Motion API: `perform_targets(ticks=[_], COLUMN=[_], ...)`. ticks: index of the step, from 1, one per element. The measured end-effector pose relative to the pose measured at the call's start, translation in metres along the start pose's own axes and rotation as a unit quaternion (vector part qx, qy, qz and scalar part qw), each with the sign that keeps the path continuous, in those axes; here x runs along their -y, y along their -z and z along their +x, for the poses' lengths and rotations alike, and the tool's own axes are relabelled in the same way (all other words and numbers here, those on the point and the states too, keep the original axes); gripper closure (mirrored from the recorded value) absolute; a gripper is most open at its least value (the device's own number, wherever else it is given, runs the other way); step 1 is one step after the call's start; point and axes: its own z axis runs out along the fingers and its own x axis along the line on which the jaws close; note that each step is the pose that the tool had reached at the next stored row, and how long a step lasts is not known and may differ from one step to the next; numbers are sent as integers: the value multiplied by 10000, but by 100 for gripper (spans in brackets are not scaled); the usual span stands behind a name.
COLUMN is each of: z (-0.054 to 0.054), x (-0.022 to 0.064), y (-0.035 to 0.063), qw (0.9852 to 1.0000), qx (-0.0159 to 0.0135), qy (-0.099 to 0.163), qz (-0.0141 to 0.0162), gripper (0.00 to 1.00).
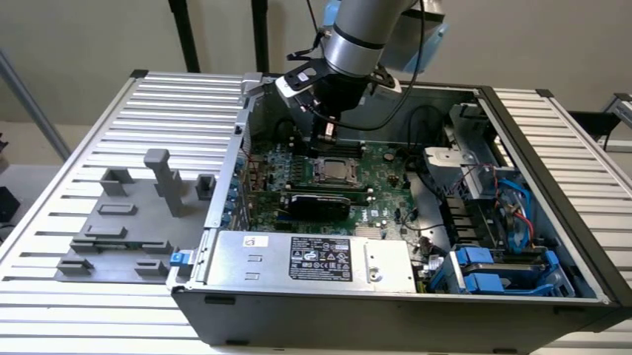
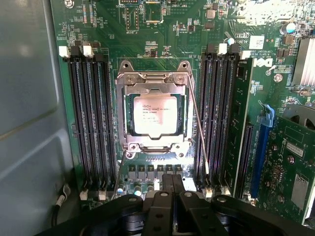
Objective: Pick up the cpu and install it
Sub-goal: 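Install the first cpu locking lever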
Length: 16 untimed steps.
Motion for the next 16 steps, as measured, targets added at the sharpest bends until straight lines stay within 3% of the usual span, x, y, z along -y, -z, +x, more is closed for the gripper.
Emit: perform_targets(ticks=[5,13,16], z=[0,-23,-25], x=[3,299,361], y=[-1,-73,-87], qw=[10000,10000,10000], qx=[0,-7,-49], qy=[-1,-8,-61], qz=[0,1,3], gripper=[89,89,89])
